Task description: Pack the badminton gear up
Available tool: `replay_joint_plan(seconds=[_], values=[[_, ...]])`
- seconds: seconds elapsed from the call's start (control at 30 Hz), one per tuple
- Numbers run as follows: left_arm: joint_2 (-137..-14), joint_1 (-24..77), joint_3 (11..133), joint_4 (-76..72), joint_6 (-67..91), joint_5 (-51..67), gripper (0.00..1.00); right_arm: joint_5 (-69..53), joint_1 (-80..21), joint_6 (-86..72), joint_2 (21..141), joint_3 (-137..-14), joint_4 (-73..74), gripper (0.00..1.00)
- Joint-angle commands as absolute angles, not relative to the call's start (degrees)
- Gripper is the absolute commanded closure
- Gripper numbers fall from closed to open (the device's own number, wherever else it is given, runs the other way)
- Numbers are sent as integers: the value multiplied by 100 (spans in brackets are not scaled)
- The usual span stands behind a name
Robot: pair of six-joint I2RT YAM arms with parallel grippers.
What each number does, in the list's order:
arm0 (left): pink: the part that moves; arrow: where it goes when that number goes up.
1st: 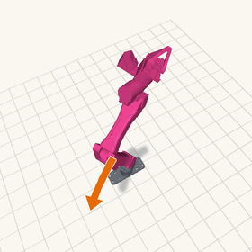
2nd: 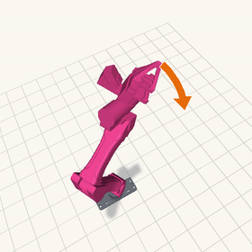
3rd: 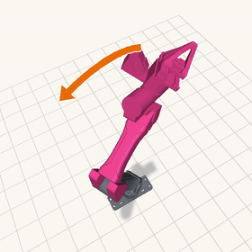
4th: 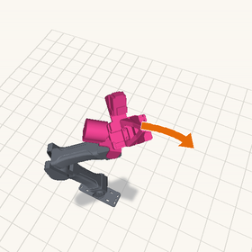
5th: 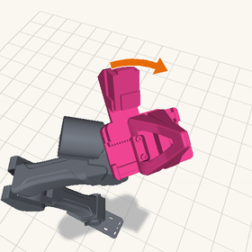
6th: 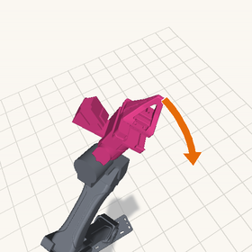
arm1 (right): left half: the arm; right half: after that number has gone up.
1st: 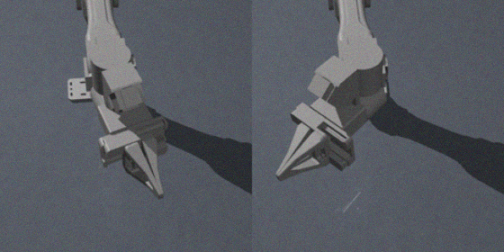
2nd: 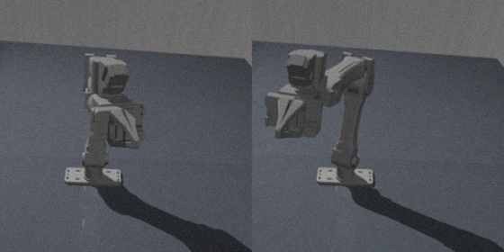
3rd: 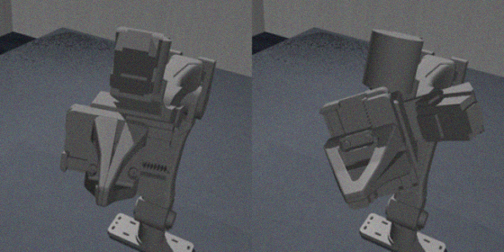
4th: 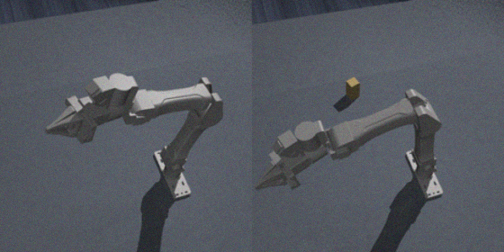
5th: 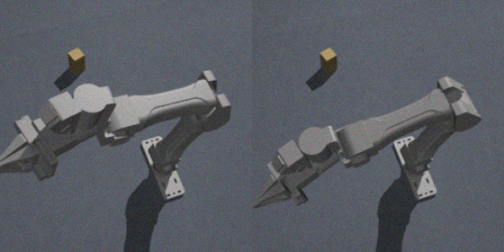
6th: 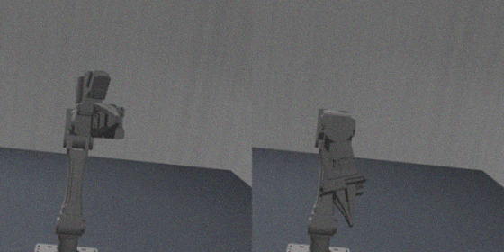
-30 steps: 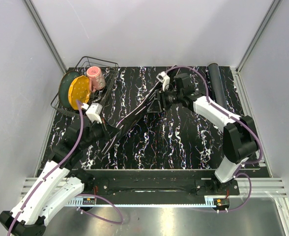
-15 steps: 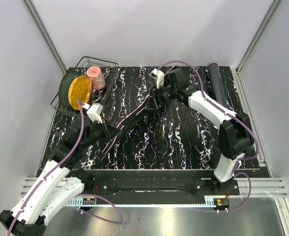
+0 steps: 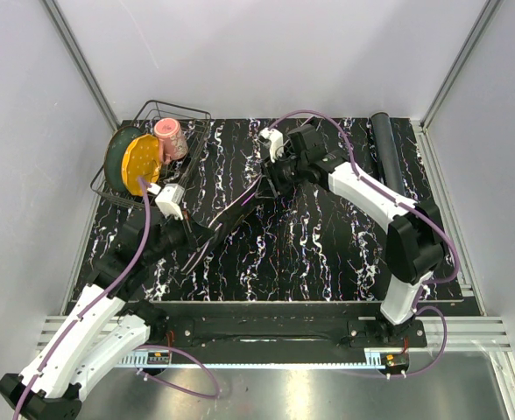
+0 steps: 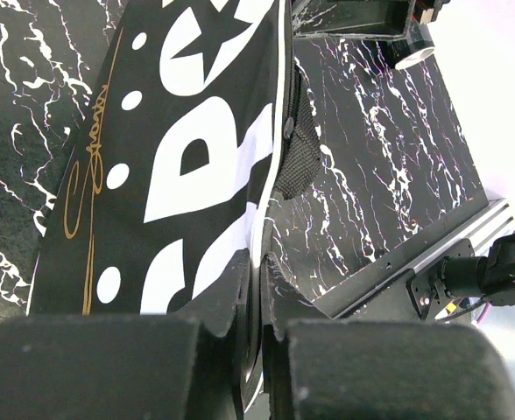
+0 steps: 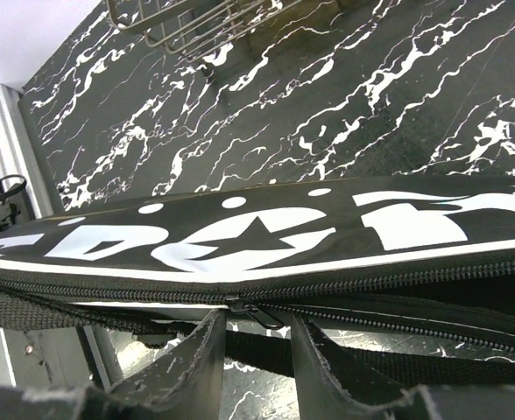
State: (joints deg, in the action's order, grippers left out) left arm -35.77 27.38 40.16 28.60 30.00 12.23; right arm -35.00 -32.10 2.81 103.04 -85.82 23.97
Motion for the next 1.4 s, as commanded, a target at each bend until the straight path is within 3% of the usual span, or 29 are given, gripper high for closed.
replay_joint_plan(seconds=[0.0, 0.23, 0.43, 0.63, 0.8, 0.93, 1.03, 1.37], values=[[-3586, 2707, 4157, 2602, 2988, 1354, 100, -2989, -3313, 334, 10169, -8894, 2382, 60], [-3533, 2707, 4140, 2628, 3041, 1318, 100, -2392, -3366, 211, 10099, -8824, 2277, 73], [-3533, 2707, 4148, 2751, 3182, 1116, 100, -1909, -3375, 35, 10011, -8754, 2118, 100], [-3454, 2707, 4166, 2883, 3217, 985, 100, -1451, -3366, -158, 9932, -8701, 2039, 100], [-3419, 2707, 4166, 2865, 3182, 1054, 100, -2302, -3323, -132, 9651, -8253, 1556, 100], [-3428, 2707, 4175, 2777, 3138, 1230, 100, -3461, -3103, -281, 9571, -8069, 1363, 74], [-3428, 2707, 4192, 2769, 3103, 1274, 100, -3945, -3059, -220, 9545, -8016, 1266, 64], [-3428, 2707, 4228, 2751, 3129, 1362, 100, -4403, -3067, -554, 9888, -8051, 897, 60]])
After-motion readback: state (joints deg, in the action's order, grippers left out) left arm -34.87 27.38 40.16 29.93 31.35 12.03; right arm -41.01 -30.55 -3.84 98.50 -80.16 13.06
